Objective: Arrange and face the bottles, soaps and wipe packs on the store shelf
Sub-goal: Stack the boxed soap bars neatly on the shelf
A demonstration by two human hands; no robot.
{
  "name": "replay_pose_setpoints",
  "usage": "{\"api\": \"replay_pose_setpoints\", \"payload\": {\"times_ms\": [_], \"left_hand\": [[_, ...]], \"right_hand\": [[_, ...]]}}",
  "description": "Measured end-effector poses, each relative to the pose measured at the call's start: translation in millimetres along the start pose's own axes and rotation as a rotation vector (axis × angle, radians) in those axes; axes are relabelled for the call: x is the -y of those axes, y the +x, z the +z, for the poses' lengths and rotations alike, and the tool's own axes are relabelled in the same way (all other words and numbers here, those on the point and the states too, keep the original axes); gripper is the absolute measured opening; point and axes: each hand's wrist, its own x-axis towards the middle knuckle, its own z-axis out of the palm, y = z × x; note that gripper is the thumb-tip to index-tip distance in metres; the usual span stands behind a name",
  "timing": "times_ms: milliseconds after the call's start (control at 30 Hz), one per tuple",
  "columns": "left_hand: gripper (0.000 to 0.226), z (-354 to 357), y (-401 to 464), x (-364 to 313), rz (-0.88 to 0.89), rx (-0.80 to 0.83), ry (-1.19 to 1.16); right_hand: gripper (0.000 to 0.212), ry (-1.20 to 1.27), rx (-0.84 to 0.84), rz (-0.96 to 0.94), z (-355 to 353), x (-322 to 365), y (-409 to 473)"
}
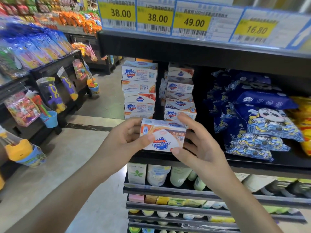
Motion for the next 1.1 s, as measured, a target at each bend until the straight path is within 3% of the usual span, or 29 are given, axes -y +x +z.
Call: {"api": "replay_pose_setpoints", "payload": {"times_ms": [167,500,733,867,1100], "left_hand": [[0.052,-3,1,0,-0.068,0.008,-0.049],[0.067,-4,0,-3,-0.144,-0.022,-0.032],[0.075,-10,-2,-5,-0.074,-0.025,-0.073],[0.093,-16,-4,3,0.017,0.046,0.057],[0.086,-21,2,12,0.042,-0.105,0.235]], "right_hand": [[0.042,-0.079,0.033,-0.052,2,1,-1],[0.047,-0.171,-0.061,-0.052,4,-3,2],[0.046,-0.099,-0.085,-0.017,4,-7,9],[0.042,0.016,-0.097,0.043,9,-10,14],[0.039,-0.051,-0.079,0.109,18,-11,19]]}}
